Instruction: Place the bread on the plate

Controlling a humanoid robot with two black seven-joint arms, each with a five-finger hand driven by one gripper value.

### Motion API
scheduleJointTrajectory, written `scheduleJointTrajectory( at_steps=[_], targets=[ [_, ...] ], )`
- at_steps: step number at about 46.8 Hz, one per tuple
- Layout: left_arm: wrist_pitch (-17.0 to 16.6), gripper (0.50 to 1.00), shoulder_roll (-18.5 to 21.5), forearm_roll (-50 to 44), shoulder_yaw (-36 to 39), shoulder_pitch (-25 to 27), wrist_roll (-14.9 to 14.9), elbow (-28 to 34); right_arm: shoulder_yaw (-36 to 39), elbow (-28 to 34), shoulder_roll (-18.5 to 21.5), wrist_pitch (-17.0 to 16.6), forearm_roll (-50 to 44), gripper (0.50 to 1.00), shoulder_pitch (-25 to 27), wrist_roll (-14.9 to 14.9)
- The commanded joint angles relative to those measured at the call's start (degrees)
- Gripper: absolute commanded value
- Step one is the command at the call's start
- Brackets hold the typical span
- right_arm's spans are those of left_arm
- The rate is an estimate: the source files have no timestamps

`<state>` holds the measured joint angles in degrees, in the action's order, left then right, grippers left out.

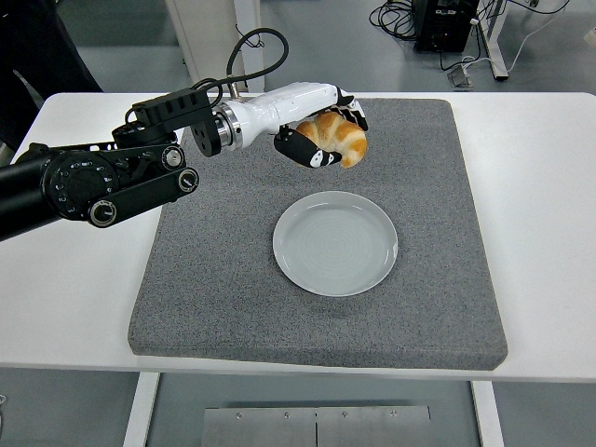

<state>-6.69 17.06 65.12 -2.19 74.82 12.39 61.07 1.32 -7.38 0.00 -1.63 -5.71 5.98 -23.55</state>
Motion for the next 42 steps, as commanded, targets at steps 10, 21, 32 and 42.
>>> scheduleJointTrajectory(
  at_steps=[10, 21, 32, 42],
  targets=[
    [0.01, 0.528, 0.43, 0.0, -0.01, 0.07, 0.0, 0.02, 0.0, 0.0, 0.0, -0.04, 0.0, 1.0, 0.0, 0.0],
    [0.01, 0.536, -0.27, 0.09, 0.08, -0.2, 0.27, 0.02, 0.0, 0.0, 0.0, 0.04, 0.0, 1.0, 0.0, 0.0],
    [0.01, 0.536, -1.85, 2.9, -0.01, -2.3, 0.44, 0.02, 0.0, 0.0, 0.0, 0.04, 0.0, 1.0, 0.0, 0.0],
    [0.01, 0.536, -3.61, 2.99, -0.01, -2.92, 0.44, -0.07, 0.0, 0.0, 0.0, -0.04, 0.0, 1.0, 0.0, 0.0]
  ],
)
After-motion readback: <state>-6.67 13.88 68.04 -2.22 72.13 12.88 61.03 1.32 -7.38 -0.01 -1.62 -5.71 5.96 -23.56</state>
